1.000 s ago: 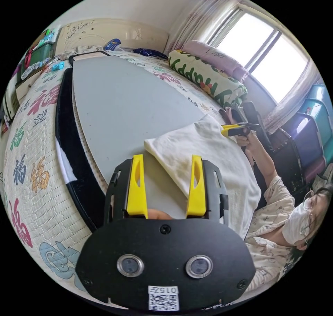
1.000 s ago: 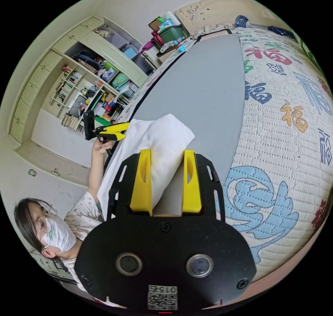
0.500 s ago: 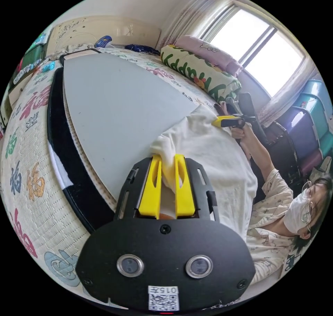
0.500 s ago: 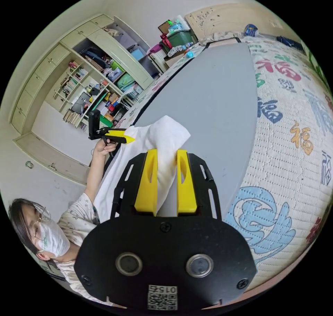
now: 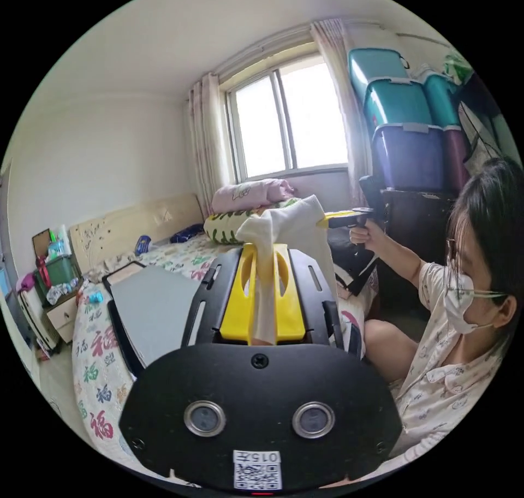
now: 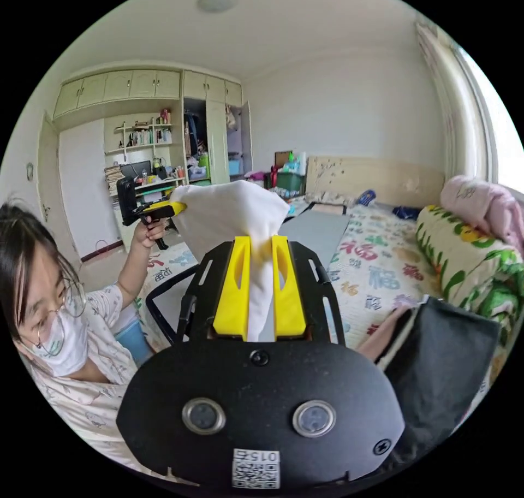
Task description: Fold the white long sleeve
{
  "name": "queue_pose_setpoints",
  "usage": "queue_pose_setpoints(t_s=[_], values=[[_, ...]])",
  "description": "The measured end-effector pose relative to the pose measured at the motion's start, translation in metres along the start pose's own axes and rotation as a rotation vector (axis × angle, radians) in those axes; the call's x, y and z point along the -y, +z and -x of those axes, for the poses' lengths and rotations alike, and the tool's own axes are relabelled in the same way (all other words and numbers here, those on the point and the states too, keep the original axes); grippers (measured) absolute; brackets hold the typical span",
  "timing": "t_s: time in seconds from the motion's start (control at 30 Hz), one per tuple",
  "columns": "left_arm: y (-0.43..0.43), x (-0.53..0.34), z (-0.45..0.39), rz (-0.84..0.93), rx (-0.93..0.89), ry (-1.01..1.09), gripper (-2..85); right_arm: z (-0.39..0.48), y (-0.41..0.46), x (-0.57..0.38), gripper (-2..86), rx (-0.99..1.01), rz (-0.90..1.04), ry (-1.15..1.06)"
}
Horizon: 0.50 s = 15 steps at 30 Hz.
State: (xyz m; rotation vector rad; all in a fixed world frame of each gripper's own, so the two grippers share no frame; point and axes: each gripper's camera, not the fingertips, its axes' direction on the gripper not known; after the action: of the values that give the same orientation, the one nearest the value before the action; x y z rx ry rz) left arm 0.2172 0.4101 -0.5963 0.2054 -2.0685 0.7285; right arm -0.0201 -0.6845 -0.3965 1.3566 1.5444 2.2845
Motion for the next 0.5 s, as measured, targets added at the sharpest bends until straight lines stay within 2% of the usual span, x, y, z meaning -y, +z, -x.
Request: queue_pose_setpoints(t_s=[0.17, 0.27, 0.5], values=[[-0.033, 0.091, -0.084, -0.138, -0.043, 0.109, 2.4, 0.100, -0.137, -0.047, 7.0, -0.306, -0.170, -0.174], [-0.031, 0.130, -0.121, -0.217, -0.102, 0.143, 2.4, 0.125, -0.190, -0.073, 6.9, -0.427, -0.211, -0.171], [0.028, 0.203, -0.176, -0.256, -0.289, 0.176, 2.4, 0.119, -0.237, -0.134, 6.6, -0.675, -0.199, -0.116]])
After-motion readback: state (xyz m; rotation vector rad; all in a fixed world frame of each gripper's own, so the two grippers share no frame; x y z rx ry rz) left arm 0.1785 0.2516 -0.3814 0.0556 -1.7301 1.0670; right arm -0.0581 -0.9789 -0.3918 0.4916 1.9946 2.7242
